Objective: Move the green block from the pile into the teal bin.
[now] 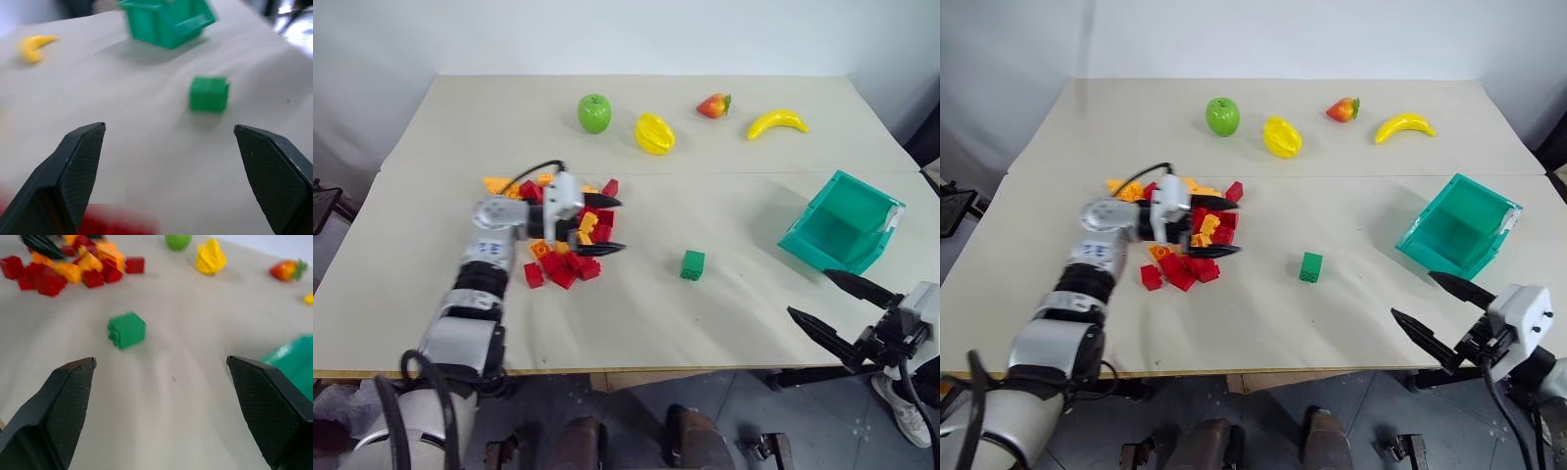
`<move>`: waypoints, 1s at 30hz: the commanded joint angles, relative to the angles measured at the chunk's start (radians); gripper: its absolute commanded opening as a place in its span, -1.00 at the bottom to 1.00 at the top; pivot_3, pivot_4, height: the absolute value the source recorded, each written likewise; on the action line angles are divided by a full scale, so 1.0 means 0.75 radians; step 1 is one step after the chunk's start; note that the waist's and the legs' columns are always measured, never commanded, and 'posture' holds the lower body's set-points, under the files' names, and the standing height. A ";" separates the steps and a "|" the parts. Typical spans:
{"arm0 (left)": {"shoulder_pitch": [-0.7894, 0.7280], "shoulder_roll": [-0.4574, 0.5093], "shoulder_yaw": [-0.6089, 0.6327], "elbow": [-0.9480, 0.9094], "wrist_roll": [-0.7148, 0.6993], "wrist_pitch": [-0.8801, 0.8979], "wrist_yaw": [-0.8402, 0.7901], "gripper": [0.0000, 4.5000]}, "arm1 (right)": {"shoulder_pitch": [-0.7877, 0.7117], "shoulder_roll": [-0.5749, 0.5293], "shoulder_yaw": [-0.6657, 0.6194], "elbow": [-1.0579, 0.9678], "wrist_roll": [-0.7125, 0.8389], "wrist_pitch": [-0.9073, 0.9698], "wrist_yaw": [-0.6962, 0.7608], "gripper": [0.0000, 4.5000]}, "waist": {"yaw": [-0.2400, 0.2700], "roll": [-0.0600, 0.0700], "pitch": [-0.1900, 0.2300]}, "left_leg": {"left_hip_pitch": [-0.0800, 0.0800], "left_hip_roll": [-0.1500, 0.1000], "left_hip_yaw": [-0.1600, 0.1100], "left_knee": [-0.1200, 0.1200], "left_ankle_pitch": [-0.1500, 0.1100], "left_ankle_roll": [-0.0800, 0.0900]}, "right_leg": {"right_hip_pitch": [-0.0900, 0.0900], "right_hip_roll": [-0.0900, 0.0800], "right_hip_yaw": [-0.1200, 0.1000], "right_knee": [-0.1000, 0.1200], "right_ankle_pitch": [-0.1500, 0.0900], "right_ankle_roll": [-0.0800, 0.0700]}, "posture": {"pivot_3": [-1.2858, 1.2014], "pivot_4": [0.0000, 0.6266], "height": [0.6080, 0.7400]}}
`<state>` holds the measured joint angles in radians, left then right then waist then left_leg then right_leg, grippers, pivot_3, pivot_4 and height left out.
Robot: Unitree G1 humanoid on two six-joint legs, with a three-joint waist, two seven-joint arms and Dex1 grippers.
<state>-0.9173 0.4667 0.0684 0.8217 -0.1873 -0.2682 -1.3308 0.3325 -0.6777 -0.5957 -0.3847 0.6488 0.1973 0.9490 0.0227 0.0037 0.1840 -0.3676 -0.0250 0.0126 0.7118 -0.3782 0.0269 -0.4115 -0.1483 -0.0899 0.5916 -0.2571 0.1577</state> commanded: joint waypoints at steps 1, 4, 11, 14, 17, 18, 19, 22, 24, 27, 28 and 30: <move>0.161 0.096 0.127 -0.297 -0.141 0.162 0.083 0.98 | -0.024 -0.068 -0.023 0.059 0.024 0.006 0.078 1.00 | 0.000 0.000 0.000 | 0.000 0.000 -0.001 0.001 0.000 0.000 | 0.000 0.000 0.000 0.000 0.000 0.000 | 0.03 -0.52 1.00; 0.457 0.239 0.204 -0.551 -0.172 0.263 0.115 0.98 | -0.176 -0.143 0.137 0.056 -0.002 0.052 0.107 1.00 | -0.003 0.000 0.000 | 0.001 0.003 -0.006 0.003 -0.001 0.000 | 0.001 -0.001 0.001 0.001 0.000 0.000 | 0.03 -0.52 1.00; 0.851 0.340 0.316 -1.053 -0.328 0.515 0.220 0.98 | -0.726 -0.253 0.597 0.139 -0.088 0.404 0.060 1.00 | -0.003 0.001 0.001 | 0.003 0.008 -0.014 0.007 -0.002 -0.001 | 0.002 -0.002 0.004 0.004 0.001 -0.002 | 0.03 -0.52 1.00; 0.928 0.362 0.315 -1.164 -0.371 0.568 0.222 0.98 | -0.947 -0.263 0.784 0.229 -0.191 0.515 0.070 1.00 | 0.000 0.003 0.001 | 0.001 0.006 -0.015 0.007 -0.002 -0.001 | 0.001 -0.002 0.005 0.002 0.002 -0.003 | 0.03 -0.52 1.00; 0.974 0.343 0.298 -1.255 -0.398 0.593 0.249 0.98 | -1.171 -0.214 0.997 0.366 -0.318 0.549 0.141 1.00 | -0.004 0.003 0.001 | 0.000 0.006 -0.015 0.006 -0.002 -0.002 | -0.001 -0.002 0.004 0.002 0.002 -0.003 | 0.03 -0.52 1.00; 0.985 0.339 0.292 -1.271 -0.402 0.603 0.257 0.98 | -1.231 -0.178 1.043 0.425 -0.366 0.534 0.131 1.00 | -0.006 0.003 0.001 | -0.002 0.006 -0.015 0.006 -0.002 -0.002 | -0.002 -0.002 0.004 0.001 0.002 -0.003 | 0.03 -0.52 1.00; 0.994 0.329 0.288 -1.288 -0.411 0.618 0.273 0.98 | -1.285 -0.145 1.092 0.491 -0.424 0.518 0.113 1.00 | -0.010 0.004 0.001 | -0.002 0.006 -0.015 0.005 -0.002 -0.002 | -0.002 -0.002 0.003 0.002 0.002 -0.003 | 0.03 -0.52 1.00; 1.009 0.316 0.276 -1.335 -0.426 0.647 0.314 0.98 | -1.384 -0.074 1.188 0.639 -0.541 0.463 0.116 1.00 | -0.016 0.004 0.001 | -0.002 0.003 -0.014 0.004 -0.002 -0.002 | -0.003 -0.001 0.003 0.002 0.002 -0.003 | 0.03 -0.52 1.00; 1.014 0.315 0.270 -1.349 -0.429 0.653 0.325 0.98 | -1.412 -0.038 1.207 0.702 -0.579 0.432 0.125 1.00 | -0.018 0.004 0.001 | -0.002 0.002 -0.015 0.004 -0.002 -0.002 | -0.003 -0.001 0.002 0.002 0.002 -0.003 | 0.03 -0.52 1.00; 1.018 0.317 0.262 -1.355 -0.434 0.649 0.323 0.98 | -1.417 -0.031 1.217 0.733 -0.609 0.431 0.166 1.00 | -0.024 0.004 0.001 | -0.003 0.001 -0.015 0.004 -0.002 -0.002 | -0.003 -0.001 0.001 0.001 0.002 -0.003 | 0.03 -0.52 1.00; 1.017 0.316 0.259 -1.356 -0.438 0.648 0.319 1.00 | -1.412 -0.032 1.210 0.734 -0.607 0.423 0.180 0.92 | -0.028 0.004 0.001 | -0.003 0.001 -0.015 0.004 -0.002 -0.002 | -0.003 -0.001 0.001 0.001 0.002 -0.003 | 0.03 -0.52 1.00; 1.014 0.314 0.251 -1.359 -0.443 0.644 0.314 1.00 | -1.402 -0.027 1.183 0.731 -0.600 0.411 0.186 0.72 | -0.034 0.004 0.001 | -0.003 0.001 -0.015 0.004 -0.002 -0.002 | -0.003 -0.001 0.000 0.001 0.002 -0.003 | 0.03 -0.52 1.00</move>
<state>-0.1594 0.7007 0.2539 -0.1574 -0.4905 0.2211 -1.0917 -0.7178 -0.6950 0.3266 0.1724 0.1972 0.5227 1.0771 -0.0031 0.0064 0.1847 -0.3696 -0.0243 0.0014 0.7150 -0.3800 0.0254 -0.4135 -0.1488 -0.0897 0.5925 -0.2556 0.1552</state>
